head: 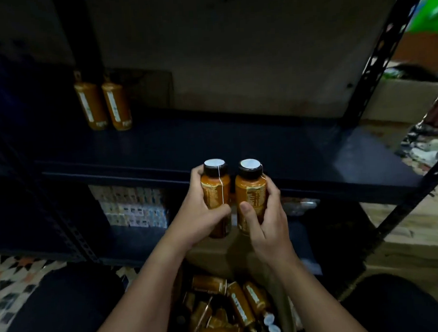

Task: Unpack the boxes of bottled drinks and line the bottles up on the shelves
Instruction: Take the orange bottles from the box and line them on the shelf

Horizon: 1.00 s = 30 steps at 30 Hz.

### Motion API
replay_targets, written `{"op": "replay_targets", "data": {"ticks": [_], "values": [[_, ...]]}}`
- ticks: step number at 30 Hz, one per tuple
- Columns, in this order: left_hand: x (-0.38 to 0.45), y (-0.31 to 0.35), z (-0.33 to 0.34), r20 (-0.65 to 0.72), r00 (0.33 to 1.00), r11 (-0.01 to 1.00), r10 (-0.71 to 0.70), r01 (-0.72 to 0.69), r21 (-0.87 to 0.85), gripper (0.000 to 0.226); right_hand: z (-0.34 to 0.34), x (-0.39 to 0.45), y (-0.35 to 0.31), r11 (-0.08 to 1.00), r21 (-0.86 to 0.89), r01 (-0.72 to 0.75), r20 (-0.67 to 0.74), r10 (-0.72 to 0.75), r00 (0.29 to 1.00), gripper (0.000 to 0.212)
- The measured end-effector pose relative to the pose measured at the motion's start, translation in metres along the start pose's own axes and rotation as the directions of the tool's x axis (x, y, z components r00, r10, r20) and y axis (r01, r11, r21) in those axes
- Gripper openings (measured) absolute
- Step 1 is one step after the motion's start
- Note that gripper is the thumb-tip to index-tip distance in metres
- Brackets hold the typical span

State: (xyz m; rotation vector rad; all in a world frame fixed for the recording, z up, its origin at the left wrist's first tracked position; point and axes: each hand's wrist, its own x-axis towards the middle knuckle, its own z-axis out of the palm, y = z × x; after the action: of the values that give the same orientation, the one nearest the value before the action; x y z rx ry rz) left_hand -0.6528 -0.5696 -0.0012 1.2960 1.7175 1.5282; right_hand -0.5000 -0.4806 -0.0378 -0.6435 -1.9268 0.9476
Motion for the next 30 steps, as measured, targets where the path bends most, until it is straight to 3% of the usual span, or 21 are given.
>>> {"op": "replay_targets", "data": {"ticks": [4,8,15,21,30], "values": [[0.041,0.043,-0.013,0.003,0.994,0.994,0.109,-0.109,-0.032,0.076,-0.012,0.044,-0.027,0.995,0.021,0.096,-0.042,-0.095,0.995,0.066],[0.085,0.054,-0.023,-0.007,0.987,0.986,0.163,-0.163,-0.019,0.076,-0.010,0.092,-0.034,0.994,0.068,0.091,-0.068,-0.086,0.994,0.071],[0.149,0.033,-0.038,-0.008,0.994,0.994,0.105,-0.105,-0.020,0.081,0.011,0.158,-0.011,0.995,0.072,-0.072,-0.034,0.075,0.997,0.067],[0.189,0.014,-0.041,-0.057,0.994,0.996,0.090,-0.091,-0.014,0.094,0.027,0.202,-0.002,0.995,0.008,-0.102,-0.022,0.102,0.995,0.074],[0.215,-0.003,-0.035,-0.147,0.987,0.994,0.061,-0.073,-0.076,0.096,0.043,0.234,0.011,0.991,-0.022,-0.133,-0.051,0.132,0.990,0.082]]}}
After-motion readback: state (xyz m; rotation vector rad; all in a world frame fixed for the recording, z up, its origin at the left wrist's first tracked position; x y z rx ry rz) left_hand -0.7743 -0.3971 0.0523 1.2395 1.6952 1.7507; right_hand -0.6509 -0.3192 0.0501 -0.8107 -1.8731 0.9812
